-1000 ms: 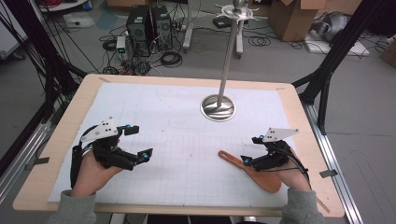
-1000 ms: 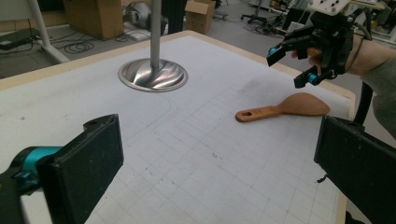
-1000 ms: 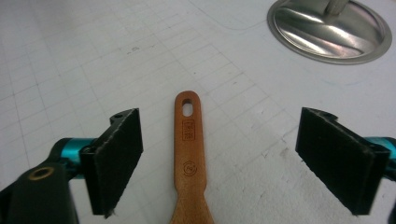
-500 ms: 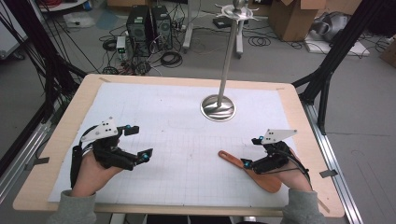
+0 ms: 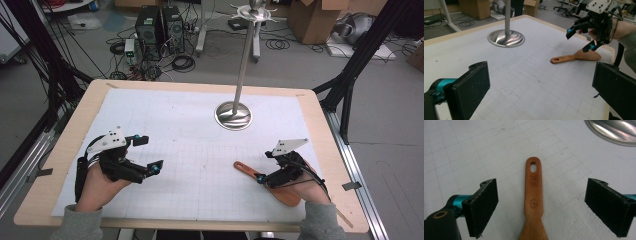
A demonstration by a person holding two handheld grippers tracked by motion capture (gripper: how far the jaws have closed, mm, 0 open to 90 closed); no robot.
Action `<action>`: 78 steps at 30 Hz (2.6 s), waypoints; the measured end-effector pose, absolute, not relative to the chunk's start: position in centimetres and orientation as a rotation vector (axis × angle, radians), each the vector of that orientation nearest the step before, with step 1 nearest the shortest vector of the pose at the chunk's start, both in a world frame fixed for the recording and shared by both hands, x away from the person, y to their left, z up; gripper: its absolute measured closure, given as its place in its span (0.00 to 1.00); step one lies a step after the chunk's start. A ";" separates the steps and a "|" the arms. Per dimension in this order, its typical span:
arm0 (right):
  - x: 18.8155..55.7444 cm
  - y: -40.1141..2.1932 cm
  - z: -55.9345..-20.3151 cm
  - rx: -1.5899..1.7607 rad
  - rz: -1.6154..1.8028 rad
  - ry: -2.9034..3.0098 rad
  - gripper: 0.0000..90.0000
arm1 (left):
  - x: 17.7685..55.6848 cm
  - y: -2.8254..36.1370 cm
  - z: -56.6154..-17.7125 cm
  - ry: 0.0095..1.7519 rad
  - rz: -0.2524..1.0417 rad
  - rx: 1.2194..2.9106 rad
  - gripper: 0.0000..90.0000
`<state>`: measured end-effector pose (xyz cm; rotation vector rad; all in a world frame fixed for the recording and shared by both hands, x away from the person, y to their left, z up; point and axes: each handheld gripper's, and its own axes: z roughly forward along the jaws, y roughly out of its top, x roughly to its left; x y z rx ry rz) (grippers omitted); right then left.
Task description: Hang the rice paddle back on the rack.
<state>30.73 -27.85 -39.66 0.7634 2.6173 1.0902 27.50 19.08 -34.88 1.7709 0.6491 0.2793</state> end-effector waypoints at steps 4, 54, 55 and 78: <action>30.9 -27.5 -40.0 0.755 1.059 2.655 0.13 | 27.4 19.2 -35.0 0.657 0.279 1.769 0.02; 31.9 -26.3 -42.4 0.726 0.848 2.801 0.58 | 27.1 19.8 -35.4 0.677 0.289 1.776 0.02; 31.8 -26.3 -42.4 0.729 0.848 2.801 0.59 | 27.1 19.8 -35.4 0.677 0.289 1.776 0.02; 31.7 -26.3 -42.2 0.727 0.837 2.802 0.72 | 27.2 19.7 -35.5 0.678 0.284 1.779 0.02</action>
